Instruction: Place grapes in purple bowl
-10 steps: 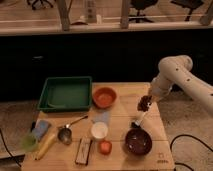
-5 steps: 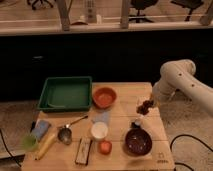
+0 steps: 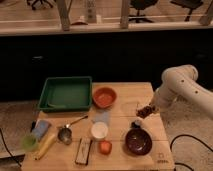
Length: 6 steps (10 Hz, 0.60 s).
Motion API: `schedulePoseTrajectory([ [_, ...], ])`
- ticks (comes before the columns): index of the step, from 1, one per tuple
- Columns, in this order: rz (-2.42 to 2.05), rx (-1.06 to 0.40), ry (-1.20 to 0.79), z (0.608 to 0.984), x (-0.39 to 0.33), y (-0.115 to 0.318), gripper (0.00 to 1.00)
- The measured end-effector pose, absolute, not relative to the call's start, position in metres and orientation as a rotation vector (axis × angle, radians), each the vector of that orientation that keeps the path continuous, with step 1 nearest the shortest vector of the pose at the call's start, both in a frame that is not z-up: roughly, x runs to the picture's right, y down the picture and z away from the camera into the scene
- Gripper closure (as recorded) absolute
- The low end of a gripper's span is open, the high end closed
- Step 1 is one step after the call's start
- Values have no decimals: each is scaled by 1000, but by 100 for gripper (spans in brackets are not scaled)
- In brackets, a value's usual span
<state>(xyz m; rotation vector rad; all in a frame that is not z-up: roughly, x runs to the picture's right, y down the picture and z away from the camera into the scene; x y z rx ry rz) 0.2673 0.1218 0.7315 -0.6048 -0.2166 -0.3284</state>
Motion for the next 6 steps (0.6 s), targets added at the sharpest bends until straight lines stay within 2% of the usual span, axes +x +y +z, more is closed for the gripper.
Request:
schedulePoseTrajectory([
  [6, -371, -626, -229, 724, 258, 146, 99],
])
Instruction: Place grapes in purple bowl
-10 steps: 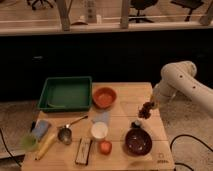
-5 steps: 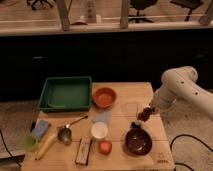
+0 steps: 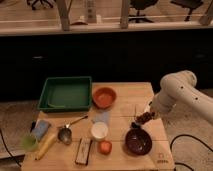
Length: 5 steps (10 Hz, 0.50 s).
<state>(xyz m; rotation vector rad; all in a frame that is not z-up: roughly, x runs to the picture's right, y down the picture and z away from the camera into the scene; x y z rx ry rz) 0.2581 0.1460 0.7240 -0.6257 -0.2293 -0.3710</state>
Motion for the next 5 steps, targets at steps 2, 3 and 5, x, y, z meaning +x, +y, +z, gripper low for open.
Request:
schedulePoseTrajectory([
  [2, -380, -628, -231, 725, 256, 147, 99],
  [3, -393, -639, -234, 725, 253, 156, 99],
  [5, -399, -644, -239, 725, 252, 166, 99],
])
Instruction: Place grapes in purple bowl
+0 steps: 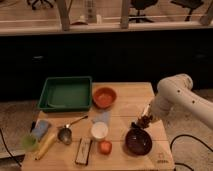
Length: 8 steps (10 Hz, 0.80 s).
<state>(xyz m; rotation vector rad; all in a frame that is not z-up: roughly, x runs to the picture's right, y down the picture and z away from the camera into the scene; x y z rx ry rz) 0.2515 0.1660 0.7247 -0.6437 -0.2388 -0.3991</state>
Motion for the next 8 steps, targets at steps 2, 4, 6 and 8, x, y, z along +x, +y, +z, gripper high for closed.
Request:
schedulePoseTrajectory([
  [2, -414, -649, -244, 728, 247, 170, 99],
  [4, -424, -655, -248, 728, 247, 177, 99],
  [6, -438, -658, -253, 728, 245, 182, 99],
  [8, -450, -660, -259, 728, 243, 187, 99],
])
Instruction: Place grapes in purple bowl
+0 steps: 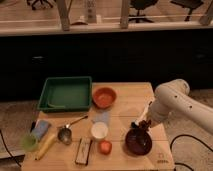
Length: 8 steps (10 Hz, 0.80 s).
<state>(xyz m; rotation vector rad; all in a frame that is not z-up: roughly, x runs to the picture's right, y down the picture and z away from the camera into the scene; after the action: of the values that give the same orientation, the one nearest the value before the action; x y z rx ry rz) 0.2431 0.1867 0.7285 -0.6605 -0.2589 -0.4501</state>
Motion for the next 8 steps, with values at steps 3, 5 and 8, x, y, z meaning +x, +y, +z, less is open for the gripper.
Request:
schedulePoseTrajectory([
  [3, -468, -665, -268, 727, 242, 195, 99],
  [5, -485, -667, -276, 727, 239, 199, 99],
  [8, -505, -669, -284, 724, 238, 203, 99],
])
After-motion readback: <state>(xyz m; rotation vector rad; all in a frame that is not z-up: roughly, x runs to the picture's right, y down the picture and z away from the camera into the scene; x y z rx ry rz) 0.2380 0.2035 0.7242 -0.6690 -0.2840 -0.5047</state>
